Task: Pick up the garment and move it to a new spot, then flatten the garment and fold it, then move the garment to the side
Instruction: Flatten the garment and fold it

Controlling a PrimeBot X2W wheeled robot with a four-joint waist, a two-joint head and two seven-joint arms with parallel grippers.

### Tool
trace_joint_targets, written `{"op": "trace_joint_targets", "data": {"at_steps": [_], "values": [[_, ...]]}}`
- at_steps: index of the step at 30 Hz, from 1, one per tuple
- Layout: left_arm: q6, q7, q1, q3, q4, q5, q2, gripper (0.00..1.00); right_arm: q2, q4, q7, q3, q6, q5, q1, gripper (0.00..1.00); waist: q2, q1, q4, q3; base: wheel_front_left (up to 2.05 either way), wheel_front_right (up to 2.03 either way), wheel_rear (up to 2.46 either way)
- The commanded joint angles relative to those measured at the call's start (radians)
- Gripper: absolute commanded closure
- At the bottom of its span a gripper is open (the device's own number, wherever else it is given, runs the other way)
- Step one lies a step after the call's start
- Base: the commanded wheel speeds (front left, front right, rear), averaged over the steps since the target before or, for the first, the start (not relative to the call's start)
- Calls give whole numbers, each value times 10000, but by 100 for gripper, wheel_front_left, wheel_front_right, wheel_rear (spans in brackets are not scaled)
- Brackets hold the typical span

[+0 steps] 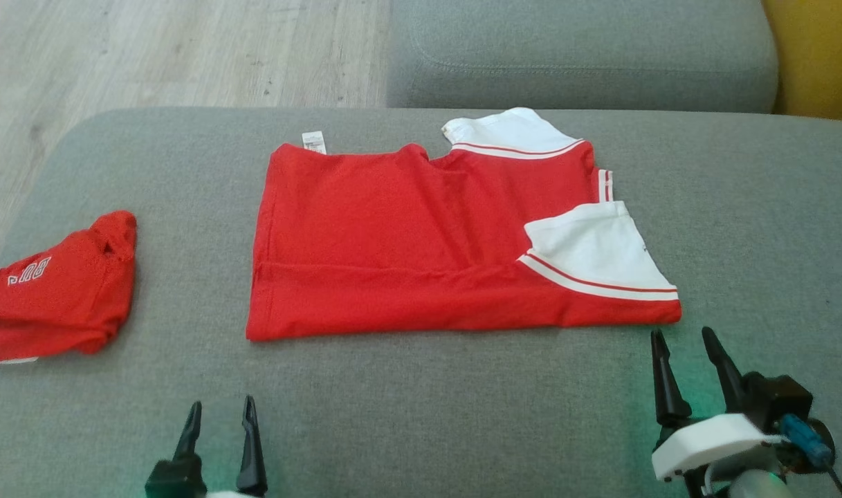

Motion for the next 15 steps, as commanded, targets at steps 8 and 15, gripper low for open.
{"op": "trace_joint_targets", "data": {"at_steps": [8, 15], "values": [[-399, -51, -779, 211, -81, -347, 61, 0, -24, -310, -110, 368, 33, 103, -534, 0, 0, 3, -109, 360, 0, 0, 0], [-957, -51, -2335, 427, 783, -692, 60, 0, -23, -540, -110, 455, 33, 45, -1194, 0, 0, 3, -242, 1279, 0, 0, 0]]}}
